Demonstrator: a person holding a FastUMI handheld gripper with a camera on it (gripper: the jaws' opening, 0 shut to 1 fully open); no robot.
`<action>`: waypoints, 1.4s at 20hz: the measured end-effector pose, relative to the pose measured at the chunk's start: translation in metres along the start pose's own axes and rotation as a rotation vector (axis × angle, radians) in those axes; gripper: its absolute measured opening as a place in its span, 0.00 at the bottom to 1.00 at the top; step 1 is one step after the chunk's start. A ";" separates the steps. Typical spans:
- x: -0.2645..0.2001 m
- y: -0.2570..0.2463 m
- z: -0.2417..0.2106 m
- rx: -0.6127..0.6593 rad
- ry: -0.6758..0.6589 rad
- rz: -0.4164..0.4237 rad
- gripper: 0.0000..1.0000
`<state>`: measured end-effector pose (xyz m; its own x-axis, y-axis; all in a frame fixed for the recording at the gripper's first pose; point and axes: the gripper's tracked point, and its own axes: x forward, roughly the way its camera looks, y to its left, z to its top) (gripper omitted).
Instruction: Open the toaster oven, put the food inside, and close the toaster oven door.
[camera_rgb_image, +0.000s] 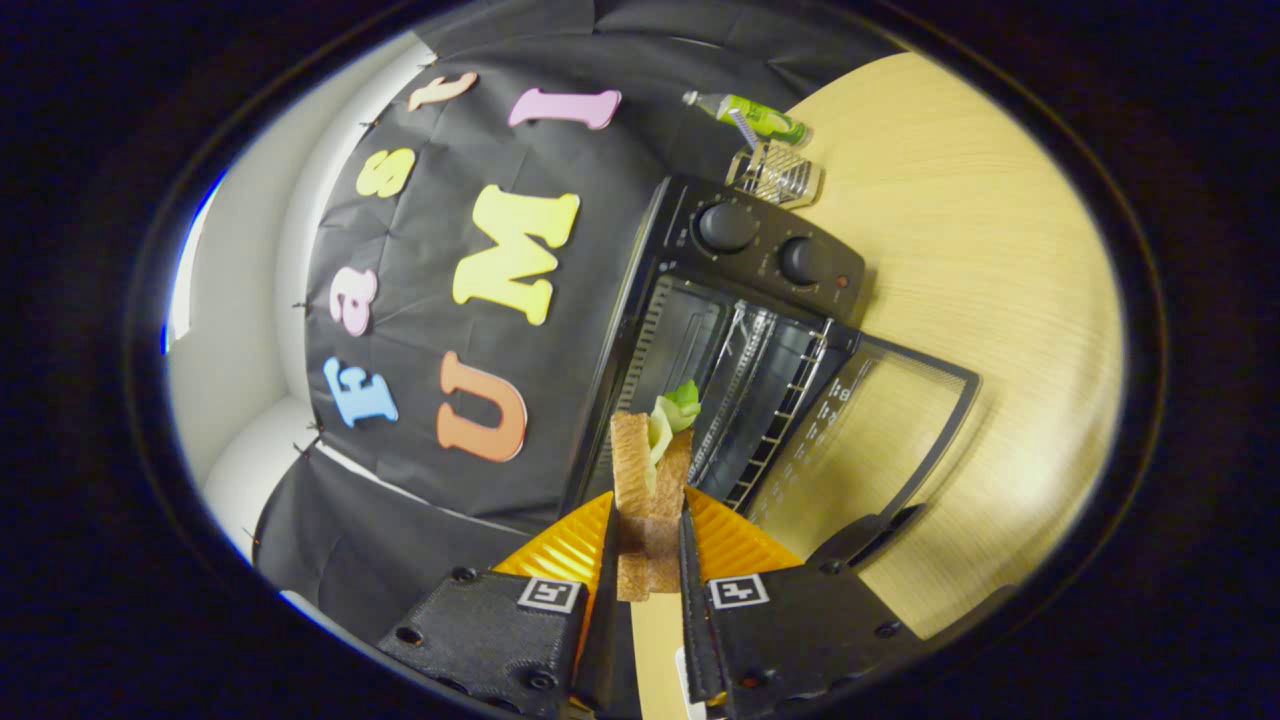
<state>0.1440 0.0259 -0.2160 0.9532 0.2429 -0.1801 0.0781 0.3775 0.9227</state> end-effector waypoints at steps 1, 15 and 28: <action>0.004 -0.008 0.012 0.003 -0.056 -0.021 0.33; 0.097 -0.042 -0.002 0.085 -0.024 -0.122 0.37; 0.124 -0.038 -0.027 -0.785 0.117 -0.242 0.93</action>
<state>0.2517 0.0657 -0.2827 0.8962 0.1504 -0.4174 0.0089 0.9345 0.3558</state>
